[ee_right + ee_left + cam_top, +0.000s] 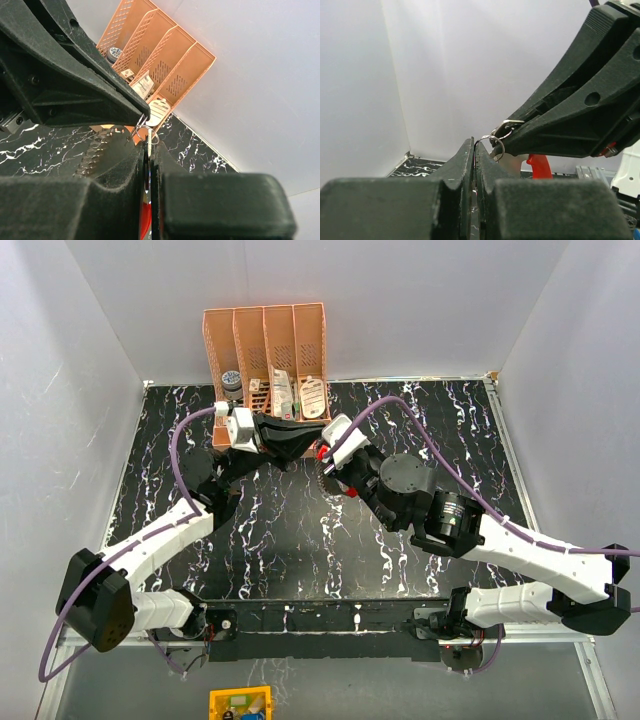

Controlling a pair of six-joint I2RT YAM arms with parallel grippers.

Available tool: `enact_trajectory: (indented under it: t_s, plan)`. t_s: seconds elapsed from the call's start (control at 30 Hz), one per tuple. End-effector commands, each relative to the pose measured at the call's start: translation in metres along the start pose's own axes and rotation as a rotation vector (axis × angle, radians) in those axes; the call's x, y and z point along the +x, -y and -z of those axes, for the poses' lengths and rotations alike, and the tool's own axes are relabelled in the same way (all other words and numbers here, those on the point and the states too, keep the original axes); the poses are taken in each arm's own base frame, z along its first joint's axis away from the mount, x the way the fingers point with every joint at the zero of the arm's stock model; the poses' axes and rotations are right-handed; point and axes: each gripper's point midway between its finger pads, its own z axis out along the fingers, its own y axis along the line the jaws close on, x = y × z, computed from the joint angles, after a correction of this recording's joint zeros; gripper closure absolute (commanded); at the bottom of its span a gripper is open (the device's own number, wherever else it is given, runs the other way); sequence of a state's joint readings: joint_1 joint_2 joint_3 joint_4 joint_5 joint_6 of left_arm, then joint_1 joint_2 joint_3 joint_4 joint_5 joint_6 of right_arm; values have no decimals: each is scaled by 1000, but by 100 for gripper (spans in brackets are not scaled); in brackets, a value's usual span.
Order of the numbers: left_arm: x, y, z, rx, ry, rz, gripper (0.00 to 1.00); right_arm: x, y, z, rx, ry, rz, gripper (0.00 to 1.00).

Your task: Remove the keys from the keyring

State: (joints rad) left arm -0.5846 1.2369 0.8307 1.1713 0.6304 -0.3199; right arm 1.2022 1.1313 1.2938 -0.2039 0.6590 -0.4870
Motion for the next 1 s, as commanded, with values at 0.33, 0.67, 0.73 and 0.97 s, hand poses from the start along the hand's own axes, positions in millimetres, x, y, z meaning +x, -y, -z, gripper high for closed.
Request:
enact_trajectory:
  t_s: [0.33, 0.67, 0.73, 0.97]
  plan:
    - [-15, -26, -15, -142, 48, 193, 100, -14, 7, 7, 7, 64, -67, 100]
    - [17, -44, -5, -294, -71, 340, 100, -14, 7, 8, 5, 73, -75, 100]
    - [16, -46, -2, -315, -75, 323, 100, -14, 7, 8, 3, 70, -73, 100]
    - [-3, -42, 7, -325, -75, 190, 70, -15, 9, 10, 4, 77, -79, 100]
